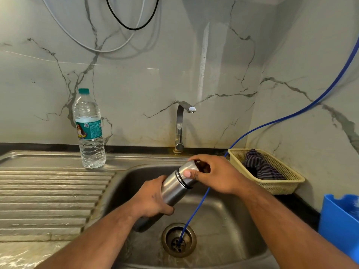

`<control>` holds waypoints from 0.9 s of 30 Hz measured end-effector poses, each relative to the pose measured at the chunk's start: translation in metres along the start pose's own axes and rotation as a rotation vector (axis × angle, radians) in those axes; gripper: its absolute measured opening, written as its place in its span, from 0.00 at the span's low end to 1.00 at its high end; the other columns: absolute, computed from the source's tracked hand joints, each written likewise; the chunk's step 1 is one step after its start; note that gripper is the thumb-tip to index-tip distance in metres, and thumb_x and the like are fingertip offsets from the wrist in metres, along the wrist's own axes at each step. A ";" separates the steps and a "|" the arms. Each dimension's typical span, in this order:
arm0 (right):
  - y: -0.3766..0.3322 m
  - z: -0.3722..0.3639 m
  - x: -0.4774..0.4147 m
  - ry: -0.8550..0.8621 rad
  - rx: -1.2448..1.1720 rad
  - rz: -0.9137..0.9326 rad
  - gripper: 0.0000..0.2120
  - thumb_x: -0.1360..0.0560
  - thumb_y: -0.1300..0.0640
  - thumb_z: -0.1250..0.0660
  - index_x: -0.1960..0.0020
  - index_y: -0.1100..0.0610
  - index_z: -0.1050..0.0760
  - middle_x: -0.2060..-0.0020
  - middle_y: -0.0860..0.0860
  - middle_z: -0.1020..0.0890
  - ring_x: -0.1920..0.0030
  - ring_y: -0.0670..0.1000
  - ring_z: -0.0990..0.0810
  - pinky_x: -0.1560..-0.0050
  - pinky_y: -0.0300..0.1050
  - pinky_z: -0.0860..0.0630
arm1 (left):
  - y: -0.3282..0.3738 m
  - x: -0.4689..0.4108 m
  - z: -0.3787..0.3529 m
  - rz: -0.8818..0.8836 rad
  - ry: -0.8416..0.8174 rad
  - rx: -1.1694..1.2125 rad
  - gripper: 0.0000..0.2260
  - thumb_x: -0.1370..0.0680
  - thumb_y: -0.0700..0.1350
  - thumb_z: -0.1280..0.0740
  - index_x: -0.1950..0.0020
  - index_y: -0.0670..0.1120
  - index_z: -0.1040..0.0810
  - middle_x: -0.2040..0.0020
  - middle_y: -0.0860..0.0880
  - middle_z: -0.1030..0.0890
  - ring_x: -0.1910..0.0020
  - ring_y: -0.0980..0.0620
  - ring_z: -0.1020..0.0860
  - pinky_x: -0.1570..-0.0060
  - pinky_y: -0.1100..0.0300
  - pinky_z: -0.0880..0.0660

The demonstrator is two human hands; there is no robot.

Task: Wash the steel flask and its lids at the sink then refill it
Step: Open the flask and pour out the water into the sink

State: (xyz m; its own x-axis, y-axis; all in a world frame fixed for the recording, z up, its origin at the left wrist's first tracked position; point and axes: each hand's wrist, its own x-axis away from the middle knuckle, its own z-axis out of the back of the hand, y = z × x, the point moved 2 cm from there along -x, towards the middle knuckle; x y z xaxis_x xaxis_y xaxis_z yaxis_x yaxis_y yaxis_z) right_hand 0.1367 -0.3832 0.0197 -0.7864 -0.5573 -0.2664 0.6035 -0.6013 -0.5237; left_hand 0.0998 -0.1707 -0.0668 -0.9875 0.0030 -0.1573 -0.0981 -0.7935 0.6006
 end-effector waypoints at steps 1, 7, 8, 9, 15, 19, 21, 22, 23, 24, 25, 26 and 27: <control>0.001 0.000 0.000 0.007 -0.036 0.017 0.28 0.27 0.34 0.29 0.32 0.45 0.24 0.43 0.42 0.18 0.44 0.43 0.20 0.39 0.50 0.20 | 0.000 0.000 0.000 -0.004 0.010 0.004 0.35 0.38 0.50 0.17 0.36 0.58 0.29 0.46 0.57 0.23 0.48 0.56 0.23 0.47 0.62 0.23; 0.006 0.005 0.002 -0.109 -0.168 0.149 0.25 0.25 0.52 0.23 0.33 0.36 0.27 0.37 0.39 0.23 0.36 0.42 0.24 0.35 0.48 0.23 | -0.001 0.000 0.003 -0.007 0.003 0.015 0.36 0.37 0.50 0.17 0.34 0.57 0.30 0.44 0.57 0.24 0.46 0.55 0.24 0.43 0.58 0.23; 0.007 0.007 0.002 -0.128 -0.173 0.182 0.27 0.26 0.58 0.23 0.34 0.36 0.26 0.36 0.39 0.24 0.35 0.42 0.24 0.34 0.47 0.24 | -0.002 -0.001 0.004 0.001 -0.005 0.012 0.36 0.37 0.49 0.17 0.34 0.57 0.30 0.44 0.57 0.24 0.46 0.55 0.24 0.43 0.58 0.23; 0.007 0.010 0.002 -0.130 -0.179 0.213 0.30 0.28 0.65 0.24 0.35 0.38 0.25 0.35 0.40 0.24 0.34 0.43 0.24 0.35 0.45 0.24 | -0.003 -0.001 0.004 0.013 -0.016 0.009 0.35 0.37 0.49 0.17 0.35 0.57 0.30 0.44 0.56 0.23 0.46 0.55 0.23 0.42 0.57 0.23; 0.014 0.033 -0.002 0.043 -0.300 0.193 0.35 0.31 0.68 0.24 0.33 0.38 0.26 0.36 0.46 0.25 0.37 0.43 0.22 0.38 0.40 0.22 | -0.011 -0.002 0.009 0.076 -0.020 0.018 0.35 0.38 0.49 0.16 0.36 0.55 0.29 0.46 0.55 0.23 0.48 0.55 0.23 0.45 0.57 0.23; 0.037 0.019 -0.007 -0.123 -0.142 0.017 0.26 0.28 0.55 0.23 0.37 0.31 0.25 0.42 0.47 0.21 0.46 0.48 0.18 0.45 0.46 0.19 | -0.010 -0.003 0.012 0.113 0.028 0.063 0.35 0.37 0.49 0.16 0.35 0.53 0.29 0.46 0.54 0.22 0.49 0.55 0.23 0.46 0.56 0.25; 0.049 0.002 -0.006 -0.223 -0.066 -0.065 0.20 0.29 0.52 0.23 0.41 0.37 0.22 0.47 0.48 0.18 0.50 0.50 0.16 0.47 0.50 0.17 | -0.010 -0.002 0.013 0.123 0.045 0.072 0.36 0.37 0.50 0.16 0.35 0.52 0.28 0.46 0.53 0.21 0.49 0.54 0.22 0.47 0.57 0.25; 0.055 -0.007 -0.004 -0.285 -0.060 -0.122 0.19 0.29 0.53 0.22 0.42 0.40 0.22 0.48 0.49 0.18 0.51 0.50 0.16 0.48 0.49 0.16 | -0.011 -0.002 0.013 0.125 0.050 0.076 0.36 0.37 0.50 0.16 0.34 0.52 0.28 0.46 0.52 0.21 0.48 0.53 0.22 0.46 0.57 0.25; 0.061 -0.016 -0.002 -0.354 -0.039 -0.175 0.18 0.29 0.54 0.21 0.43 0.44 0.23 0.48 0.49 0.18 0.51 0.50 0.16 0.50 0.47 0.17 | -0.011 -0.002 0.012 0.128 0.053 0.076 0.37 0.37 0.50 0.16 0.33 0.52 0.29 0.45 0.52 0.21 0.48 0.53 0.22 0.46 0.57 0.25; 0.067 -0.023 0.000 -0.414 0.015 -0.208 0.18 0.30 0.53 0.20 0.45 0.45 0.23 0.49 0.49 0.17 0.52 0.49 0.17 0.52 0.46 0.18 | -0.011 -0.002 0.012 0.129 0.055 0.075 0.37 0.38 0.50 0.16 0.33 0.52 0.29 0.45 0.52 0.21 0.47 0.53 0.22 0.45 0.56 0.25; 0.072 -0.027 0.002 -0.463 0.107 -0.227 0.18 0.32 0.50 0.18 0.47 0.47 0.22 0.50 0.49 0.17 0.52 0.48 0.18 0.53 0.45 0.19 | -0.011 -0.002 0.012 0.132 0.056 0.075 0.38 0.38 0.51 0.16 0.32 0.51 0.29 0.44 0.52 0.21 0.47 0.53 0.22 0.44 0.55 0.25; 0.077 -0.031 0.002 -0.505 0.186 -0.247 0.18 0.34 0.47 0.17 0.49 0.48 0.20 0.52 0.48 0.16 0.53 0.48 0.18 0.54 0.45 0.21 | -0.012 -0.002 0.012 0.135 0.056 0.077 0.39 0.38 0.51 0.16 0.31 0.51 0.29 0.43 0.52 0.21 0.46 0.52 0.22 0.42 0.54 0.24; 0.081 -0.033 0.003 -0.535 0.234 -0.275 0.19 0.35 0.46 0.16 0.50 0.50 0.19 0.54 0.48 0.15 0.56 0.47 0.18 0.56 0.44 0.21 | -0.012 -0.003 0.011 0.136 0.056 0.079 0.40 0.38 0.51 0.15 0.30 0.51 0.30 0.43 0.51 0.21 0.45 0.52 0.22 0.41 0.53 0.24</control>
State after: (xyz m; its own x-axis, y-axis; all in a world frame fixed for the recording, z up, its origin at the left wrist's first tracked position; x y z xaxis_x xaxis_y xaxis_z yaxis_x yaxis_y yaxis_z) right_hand 0.1784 -0.4146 -0.0500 -0.7788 -0.5370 0.3243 0.4493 -0.8382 -0.3091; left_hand 0.1022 -0.1538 -0.0649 -0.9841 -0.1372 -0.1125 0.0247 -0.7338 0.6789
